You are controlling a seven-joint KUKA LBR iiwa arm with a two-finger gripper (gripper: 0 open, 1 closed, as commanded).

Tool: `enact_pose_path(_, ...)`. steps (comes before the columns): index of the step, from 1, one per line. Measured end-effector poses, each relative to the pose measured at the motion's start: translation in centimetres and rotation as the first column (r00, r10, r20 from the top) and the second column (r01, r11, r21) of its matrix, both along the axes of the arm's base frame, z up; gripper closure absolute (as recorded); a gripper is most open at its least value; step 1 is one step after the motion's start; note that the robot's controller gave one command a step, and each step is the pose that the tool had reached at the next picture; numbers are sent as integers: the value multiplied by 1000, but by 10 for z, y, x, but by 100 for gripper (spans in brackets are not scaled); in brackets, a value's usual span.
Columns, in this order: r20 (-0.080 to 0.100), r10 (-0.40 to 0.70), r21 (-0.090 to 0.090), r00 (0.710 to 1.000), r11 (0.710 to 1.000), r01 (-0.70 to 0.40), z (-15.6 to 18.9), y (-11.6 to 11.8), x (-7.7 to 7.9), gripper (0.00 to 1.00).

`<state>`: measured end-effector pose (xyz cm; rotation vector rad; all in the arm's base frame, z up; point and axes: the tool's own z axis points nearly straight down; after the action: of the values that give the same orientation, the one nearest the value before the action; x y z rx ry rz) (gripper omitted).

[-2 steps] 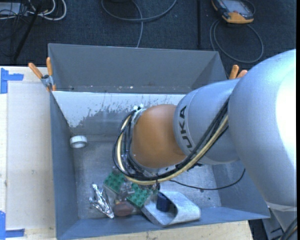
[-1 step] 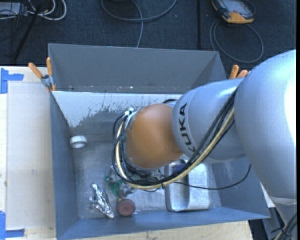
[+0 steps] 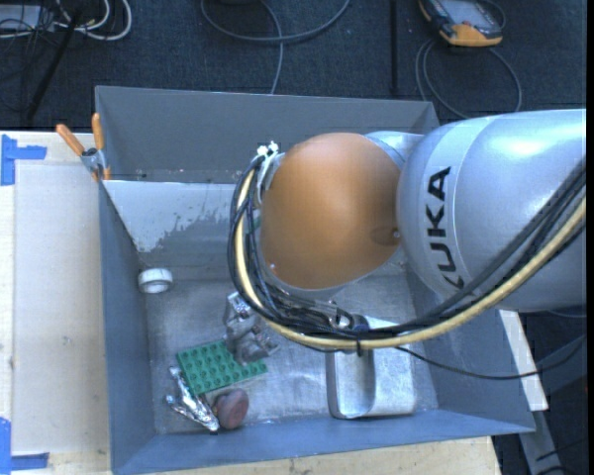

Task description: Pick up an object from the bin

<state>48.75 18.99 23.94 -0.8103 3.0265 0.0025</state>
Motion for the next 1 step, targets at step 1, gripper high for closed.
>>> enact_pose_path(1,-8,-2,-3,1000,1000,2,-5,-2,-1,0)
